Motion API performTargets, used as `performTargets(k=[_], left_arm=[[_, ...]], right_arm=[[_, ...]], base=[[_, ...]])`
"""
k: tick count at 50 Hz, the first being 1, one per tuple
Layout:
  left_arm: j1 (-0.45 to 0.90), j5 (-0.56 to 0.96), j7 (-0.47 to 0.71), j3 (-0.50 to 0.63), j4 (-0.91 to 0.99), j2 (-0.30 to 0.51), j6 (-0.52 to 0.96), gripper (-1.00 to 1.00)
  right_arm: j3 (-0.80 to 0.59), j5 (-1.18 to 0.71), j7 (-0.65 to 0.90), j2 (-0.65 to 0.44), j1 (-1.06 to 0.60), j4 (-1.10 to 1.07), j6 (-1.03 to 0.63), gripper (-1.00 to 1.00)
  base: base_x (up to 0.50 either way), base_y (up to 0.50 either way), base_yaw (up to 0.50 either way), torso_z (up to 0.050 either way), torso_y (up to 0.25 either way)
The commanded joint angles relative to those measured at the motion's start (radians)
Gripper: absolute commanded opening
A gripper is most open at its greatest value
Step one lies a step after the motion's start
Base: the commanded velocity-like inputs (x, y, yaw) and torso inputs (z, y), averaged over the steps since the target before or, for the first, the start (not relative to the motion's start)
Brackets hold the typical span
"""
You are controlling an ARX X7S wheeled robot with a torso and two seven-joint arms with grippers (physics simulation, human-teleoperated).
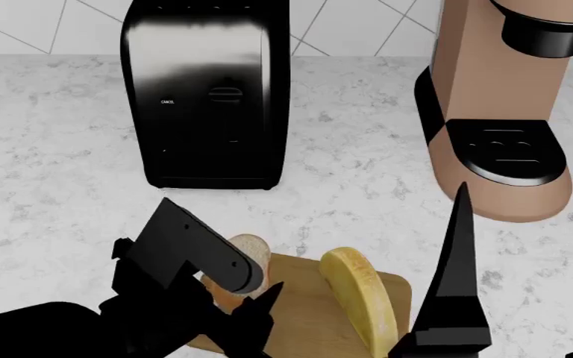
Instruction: Place the bread and cheese on the cutting board.
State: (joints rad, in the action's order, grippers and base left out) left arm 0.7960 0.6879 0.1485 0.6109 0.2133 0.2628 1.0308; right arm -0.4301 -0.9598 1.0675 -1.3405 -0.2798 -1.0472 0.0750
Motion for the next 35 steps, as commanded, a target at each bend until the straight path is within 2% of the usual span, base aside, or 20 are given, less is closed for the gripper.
performTargets(k=[1, 35], left_arm=[[-0.017, -0.021, 0.008, -0.006, -0.07, -0.031, 0.008, -1.0], [-0.05, -0.024, 0.007, 0.018, -0.104, -0.025, -0.034, -1.0]], right_arm=[[-0.024, 0.071, -0.026, 0.014, -0.004, 0.015, 0.03, 1.0], [-0.06, 0.076, -0.02, 0.001, -0.025, 0.017, 0.046, 1.0]], base=[[0.0, 0.0, 0.0, 0.0, 0.0], [0.0, 0.0, 0.0, 0.0, 0.0]])
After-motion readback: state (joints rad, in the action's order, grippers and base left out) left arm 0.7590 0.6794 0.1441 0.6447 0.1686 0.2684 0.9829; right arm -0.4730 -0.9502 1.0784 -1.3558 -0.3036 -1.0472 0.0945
